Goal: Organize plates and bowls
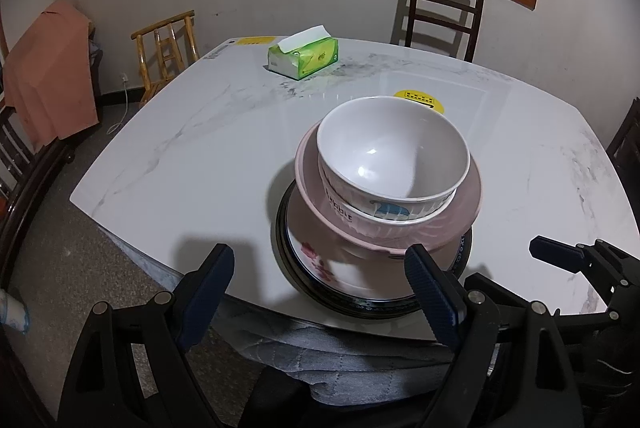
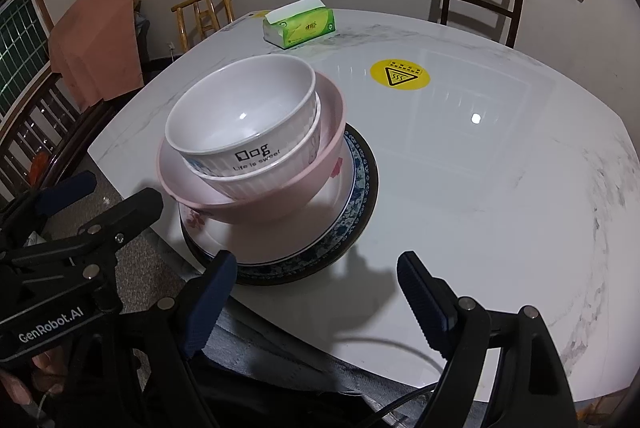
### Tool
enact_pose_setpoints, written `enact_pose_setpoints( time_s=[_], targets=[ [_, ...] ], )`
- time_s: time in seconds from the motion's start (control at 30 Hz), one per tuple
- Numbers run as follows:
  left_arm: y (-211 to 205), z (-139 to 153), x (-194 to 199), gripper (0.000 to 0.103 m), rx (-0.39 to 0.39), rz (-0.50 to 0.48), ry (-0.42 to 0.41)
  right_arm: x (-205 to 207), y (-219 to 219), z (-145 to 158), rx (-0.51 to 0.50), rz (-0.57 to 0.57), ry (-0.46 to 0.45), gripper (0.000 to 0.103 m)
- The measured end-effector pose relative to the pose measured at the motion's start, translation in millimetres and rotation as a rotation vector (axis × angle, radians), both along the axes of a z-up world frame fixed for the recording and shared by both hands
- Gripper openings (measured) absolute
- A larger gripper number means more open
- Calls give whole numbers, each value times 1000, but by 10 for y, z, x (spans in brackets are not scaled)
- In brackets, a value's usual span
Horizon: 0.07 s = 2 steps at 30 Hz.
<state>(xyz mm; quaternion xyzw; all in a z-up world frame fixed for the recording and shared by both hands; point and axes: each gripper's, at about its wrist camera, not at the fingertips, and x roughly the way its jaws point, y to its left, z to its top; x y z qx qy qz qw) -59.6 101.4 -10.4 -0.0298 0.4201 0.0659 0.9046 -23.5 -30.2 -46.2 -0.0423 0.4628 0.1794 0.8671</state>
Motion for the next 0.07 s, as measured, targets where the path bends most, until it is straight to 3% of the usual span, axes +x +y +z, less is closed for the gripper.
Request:
enact_pose_setpoints(
  time_s=[0.07],
  targets=[
    [6,5,0,85,1,-3,-4,1,8,3,-1,3,-1,85]
  ],
)
